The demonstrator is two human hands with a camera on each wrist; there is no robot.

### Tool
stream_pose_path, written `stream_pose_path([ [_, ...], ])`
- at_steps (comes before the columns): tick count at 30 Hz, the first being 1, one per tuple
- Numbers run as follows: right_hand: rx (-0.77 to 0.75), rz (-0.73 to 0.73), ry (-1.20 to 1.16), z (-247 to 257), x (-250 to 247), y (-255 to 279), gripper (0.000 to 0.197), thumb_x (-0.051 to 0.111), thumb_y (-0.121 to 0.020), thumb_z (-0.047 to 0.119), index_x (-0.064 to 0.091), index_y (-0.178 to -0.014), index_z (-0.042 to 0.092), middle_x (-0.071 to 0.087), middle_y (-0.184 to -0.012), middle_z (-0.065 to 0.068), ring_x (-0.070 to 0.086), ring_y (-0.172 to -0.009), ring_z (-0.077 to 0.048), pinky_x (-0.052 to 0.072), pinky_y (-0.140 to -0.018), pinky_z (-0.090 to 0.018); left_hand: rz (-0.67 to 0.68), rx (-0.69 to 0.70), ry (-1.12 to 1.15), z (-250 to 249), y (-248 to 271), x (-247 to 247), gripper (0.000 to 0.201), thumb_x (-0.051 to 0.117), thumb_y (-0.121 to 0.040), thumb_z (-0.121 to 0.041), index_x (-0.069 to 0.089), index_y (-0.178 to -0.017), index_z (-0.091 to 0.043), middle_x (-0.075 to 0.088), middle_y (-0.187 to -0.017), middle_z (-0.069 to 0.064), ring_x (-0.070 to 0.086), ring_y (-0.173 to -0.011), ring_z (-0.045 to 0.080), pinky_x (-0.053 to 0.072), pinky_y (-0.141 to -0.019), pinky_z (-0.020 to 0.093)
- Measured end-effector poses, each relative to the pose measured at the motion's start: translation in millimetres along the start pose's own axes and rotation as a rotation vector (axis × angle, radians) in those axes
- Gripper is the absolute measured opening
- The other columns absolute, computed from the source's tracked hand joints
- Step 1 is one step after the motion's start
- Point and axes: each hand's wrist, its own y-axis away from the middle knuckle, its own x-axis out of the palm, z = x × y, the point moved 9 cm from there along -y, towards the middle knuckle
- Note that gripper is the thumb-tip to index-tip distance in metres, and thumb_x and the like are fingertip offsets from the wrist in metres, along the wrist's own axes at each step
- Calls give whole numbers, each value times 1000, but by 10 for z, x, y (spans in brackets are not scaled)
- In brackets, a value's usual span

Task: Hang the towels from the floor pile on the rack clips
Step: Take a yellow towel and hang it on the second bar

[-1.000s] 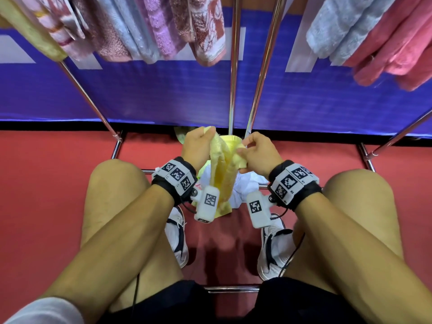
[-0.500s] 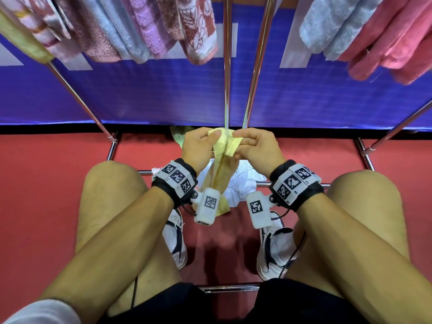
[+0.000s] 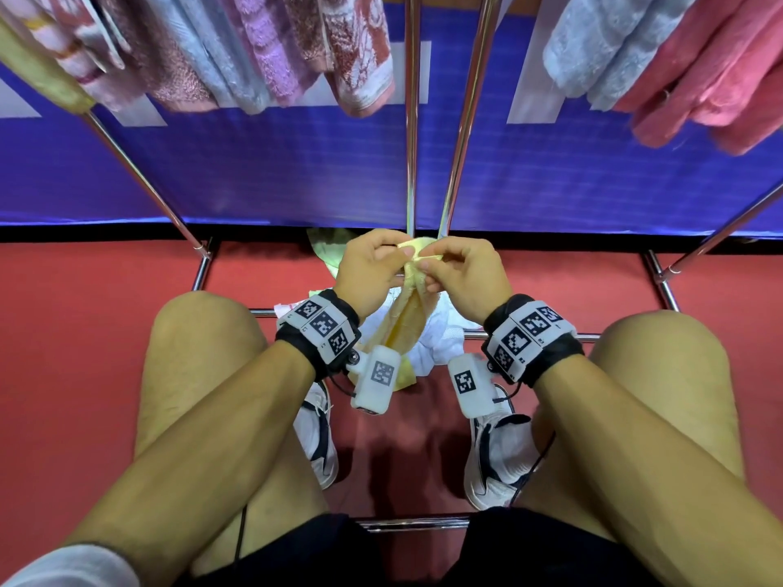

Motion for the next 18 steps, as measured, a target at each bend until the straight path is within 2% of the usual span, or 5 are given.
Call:
stream_pose_path([
  [4,-133,-62,203,72,-48,3,7,71,-85,15,69,-80,20,53,-87,11,56,-82,-11,47,-80,-27,13,-21,-34,44,-15,3,9,59,-96,-8,67,-98,-12,64,-78,14,62,-75,23,60,-81,43],
  [6,-200,-87,254,110,-53,16,4,71,-83,20,70,-80,18,43,-101,15,51,-103,-13,45,-86,-30,2,-25,-37,55,-21,-12,11,58,-97,-9,68,-98,-14,64,-83,19,63,-80,26,59,-84,45],
  [8,-253,-99,308,154,-62,22,5,70,-84,20,70,-80,16,45,-108,13,47,-111,-14,44,-88,-32,-7,-33,-22,64,-24,-29,12,56,-98,-9,68,-102,-11,68,-86,15,67,-82,25,59,-86,46],
  [13,-291,-18,248,272,-1,62,8,63,-91,15,61,-83,16,62,-76,12,56,-74,-3,45,-72,-22,24,-28,20,58,-22,6,20,54,-99,-6,66,-113,1,73,-99,18,73,-90,26,60,-81,37],
  [18,-267,-26,199,198,29,49,5,67,-87,18,66,-83,19,68,-84,4,62,-78,-13,52,-77,-33,85,-4,41,8,14,106,17,56,-97,-6,69,-108,-2,74,-97,17,73,-90,24,59,-77,32],
])
